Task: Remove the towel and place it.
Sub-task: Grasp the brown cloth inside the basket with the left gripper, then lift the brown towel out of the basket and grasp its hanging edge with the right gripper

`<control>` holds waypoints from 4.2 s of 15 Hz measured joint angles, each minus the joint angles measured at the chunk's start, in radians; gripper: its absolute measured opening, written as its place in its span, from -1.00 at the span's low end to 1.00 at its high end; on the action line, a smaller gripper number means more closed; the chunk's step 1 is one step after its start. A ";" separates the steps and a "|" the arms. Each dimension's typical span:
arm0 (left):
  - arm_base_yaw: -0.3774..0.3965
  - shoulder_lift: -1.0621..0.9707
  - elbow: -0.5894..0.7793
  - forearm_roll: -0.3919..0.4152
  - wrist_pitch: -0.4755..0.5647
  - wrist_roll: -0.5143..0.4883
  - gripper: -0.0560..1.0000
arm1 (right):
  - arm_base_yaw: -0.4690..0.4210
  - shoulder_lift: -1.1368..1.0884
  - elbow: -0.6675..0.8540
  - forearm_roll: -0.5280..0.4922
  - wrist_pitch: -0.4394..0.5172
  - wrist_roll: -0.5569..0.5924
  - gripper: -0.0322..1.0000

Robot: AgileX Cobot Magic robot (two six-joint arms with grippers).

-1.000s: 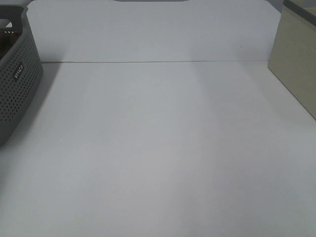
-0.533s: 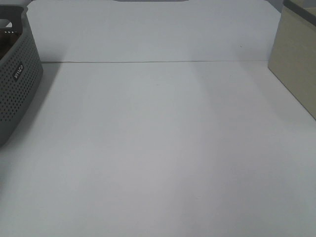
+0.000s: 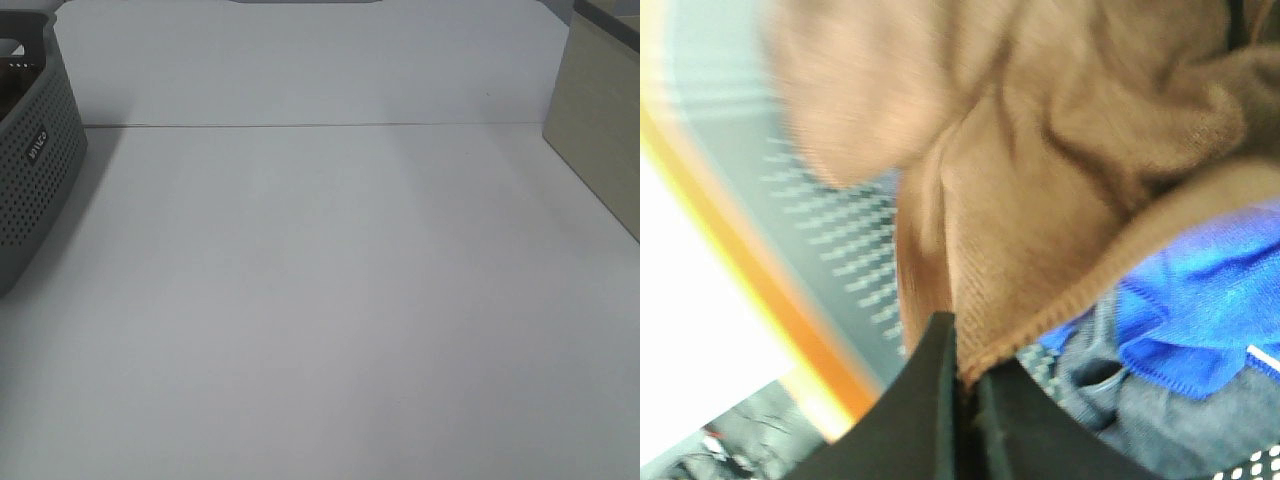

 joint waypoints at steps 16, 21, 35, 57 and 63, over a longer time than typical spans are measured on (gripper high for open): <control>-0.381 -0.447 -0.060 -0.012 0.051 -0.184 -0.89 | 0.000 0.000 0.000 0.004 0.000 0.000 0.73; -0.556 -0.452 -0.123 -0.011 0.052 -0.271 -0.89 | 0.000 0.093 -0.005 0.206 -0.030 -0.090 0.73; -0.839 -0.292 -0.127 -0.022 0.034 -0.393 -0.89 | 0.000 1.128 -0.081 1.502 -0.118 -1.601 0.73; -0.909 -0.258 -0.127 -0.101 -0.216 -0.464 -0.89 | 0.392 1.784 -0.538 1.594 -0.119 -1.786 0.71; -0.909 -0.256 -0.127 -0.104 -0.217 -0.467 -0.89 | 0.458 1.786 -0.558 1.597 -0.181 -1.782 0.23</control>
